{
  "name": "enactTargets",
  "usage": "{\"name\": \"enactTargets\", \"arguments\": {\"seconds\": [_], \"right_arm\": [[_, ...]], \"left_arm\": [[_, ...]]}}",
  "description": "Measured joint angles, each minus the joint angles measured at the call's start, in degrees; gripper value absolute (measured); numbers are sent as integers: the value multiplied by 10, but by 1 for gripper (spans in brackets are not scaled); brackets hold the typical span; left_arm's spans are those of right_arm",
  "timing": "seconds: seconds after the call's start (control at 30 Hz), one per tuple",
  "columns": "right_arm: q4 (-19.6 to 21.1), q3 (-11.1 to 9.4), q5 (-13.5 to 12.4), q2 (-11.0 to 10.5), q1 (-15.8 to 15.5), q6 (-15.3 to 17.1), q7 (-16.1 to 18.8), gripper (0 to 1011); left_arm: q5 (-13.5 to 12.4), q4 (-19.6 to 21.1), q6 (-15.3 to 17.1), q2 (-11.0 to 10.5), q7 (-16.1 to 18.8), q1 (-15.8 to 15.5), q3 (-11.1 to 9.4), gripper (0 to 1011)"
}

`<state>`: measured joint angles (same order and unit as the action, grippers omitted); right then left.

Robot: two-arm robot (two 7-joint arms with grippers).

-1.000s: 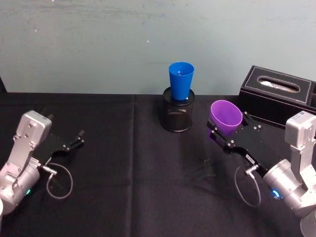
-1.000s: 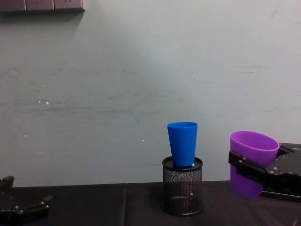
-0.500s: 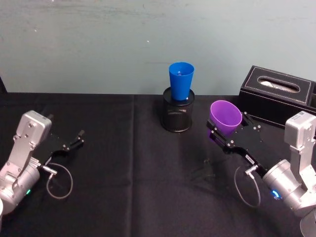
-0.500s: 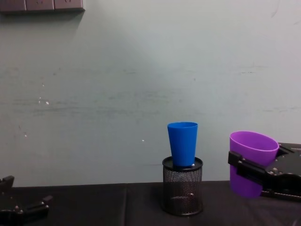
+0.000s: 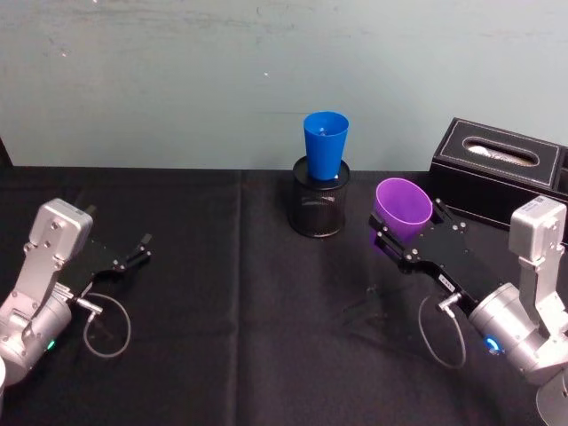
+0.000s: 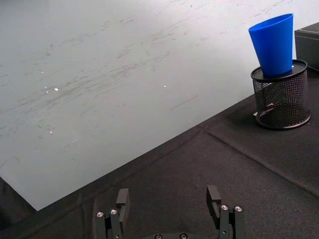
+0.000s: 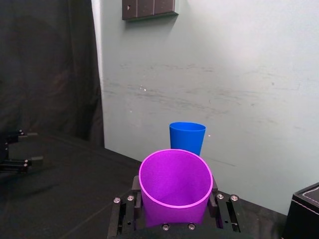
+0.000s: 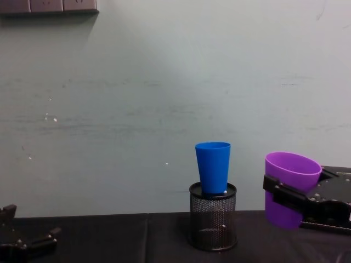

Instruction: Pick up one cup with a gripper and tap it against the other cup.

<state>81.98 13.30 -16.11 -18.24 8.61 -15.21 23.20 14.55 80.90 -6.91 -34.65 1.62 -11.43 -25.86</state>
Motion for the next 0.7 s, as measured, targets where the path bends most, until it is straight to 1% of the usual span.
{"name": "enactTargets", "arguments": {"seconds": [0.07,0.1,0.2,0.33,0.7], "right_arm": [[-14,2,-4,4,11,0,5,731],[-14,2,-4,4,11,0,5,731],[-29,3,-7,8,24,-1,9,731],[-56,6,-8,18,46,-7,11,731],[-118,18,-1,38,98,-20,17,731]], "left_arm": [[0,0,0,0,0,0,0,1011],[0,0,0,0,0,0,0,1011],[0,0,0,0,0,0,0,1011],[0,0,0,0,0,0,0,1011],[0,0,0,0,0,0,0,1011]]}}
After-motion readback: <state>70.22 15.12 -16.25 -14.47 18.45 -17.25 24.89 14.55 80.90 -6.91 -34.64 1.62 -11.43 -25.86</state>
